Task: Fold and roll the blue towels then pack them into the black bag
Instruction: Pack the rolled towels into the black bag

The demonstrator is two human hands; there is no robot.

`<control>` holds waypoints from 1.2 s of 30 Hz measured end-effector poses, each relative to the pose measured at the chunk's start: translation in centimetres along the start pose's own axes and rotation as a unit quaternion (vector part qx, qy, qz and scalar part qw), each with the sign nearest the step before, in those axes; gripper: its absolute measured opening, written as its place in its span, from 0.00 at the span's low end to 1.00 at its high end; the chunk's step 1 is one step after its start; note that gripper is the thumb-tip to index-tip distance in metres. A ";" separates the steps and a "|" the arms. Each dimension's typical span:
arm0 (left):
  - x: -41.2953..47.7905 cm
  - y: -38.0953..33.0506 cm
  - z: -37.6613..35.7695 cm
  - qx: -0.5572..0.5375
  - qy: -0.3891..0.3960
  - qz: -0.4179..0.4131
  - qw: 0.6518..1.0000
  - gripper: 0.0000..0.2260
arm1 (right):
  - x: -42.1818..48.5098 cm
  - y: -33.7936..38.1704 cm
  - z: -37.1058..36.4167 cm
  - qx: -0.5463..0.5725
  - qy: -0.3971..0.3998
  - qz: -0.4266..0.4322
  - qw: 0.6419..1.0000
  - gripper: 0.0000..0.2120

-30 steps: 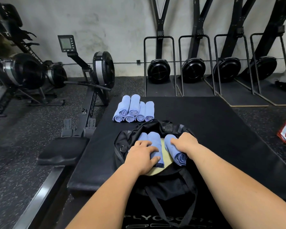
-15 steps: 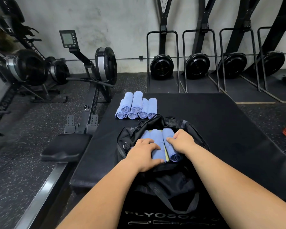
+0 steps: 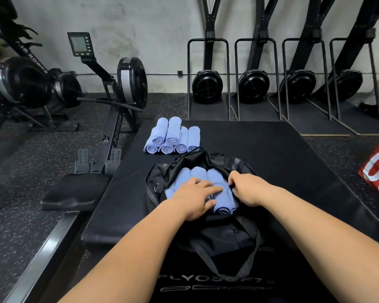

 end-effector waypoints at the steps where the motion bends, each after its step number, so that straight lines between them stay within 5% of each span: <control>1: 0.1 -0.1 0.0 0.019 0.007 0.000 1.000 0.24 | -0.2 0.0 0.3 -0.011 0.007 0.008 1.000 0.08; 9: 0.8 -0.9 0.1 0.032 0.029 0.030 0.999 0.23 | -0.9 -0.9 2.6 -0.188 0.143 0.039 0.971 0.38; 15: 1.2 -0.7 0.7 -0.048 0.000 0.057 0.997 0.23 | -1.1 1.7 2.4 -0.014 0.017 0.041 0.999 0.24; 27: -1.1 2.7 1.8 -0.051 -0.090 0.053 0.993 0.27 | -0.2 5.1 -2.3 0.175 -0.006 -0.079 0.981 0.41; 33: -1.2 2.9 1.6 -0.043 -0.045 0.057 0.996 0.25 | 0.3 5.1 -1.0 0.064 0.002 -0.033 0.997 0.34; 36: -1.2 3.1 1.7 -0.030 -0.025 0.045 0.998 0.27 | 1.4 4.8 0.8 0.094 -0.045 -0.031 0.994 0.26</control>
Point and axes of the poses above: each hand's wrist, its own x-axis towards the middle knuckle, its own z-axis out of the back of the hand, y = z × x, the point moved 2 cm from there along x, towards the middle knuckle, and after that the axes turned 9 degrees about -y, right-handed, at the moved point
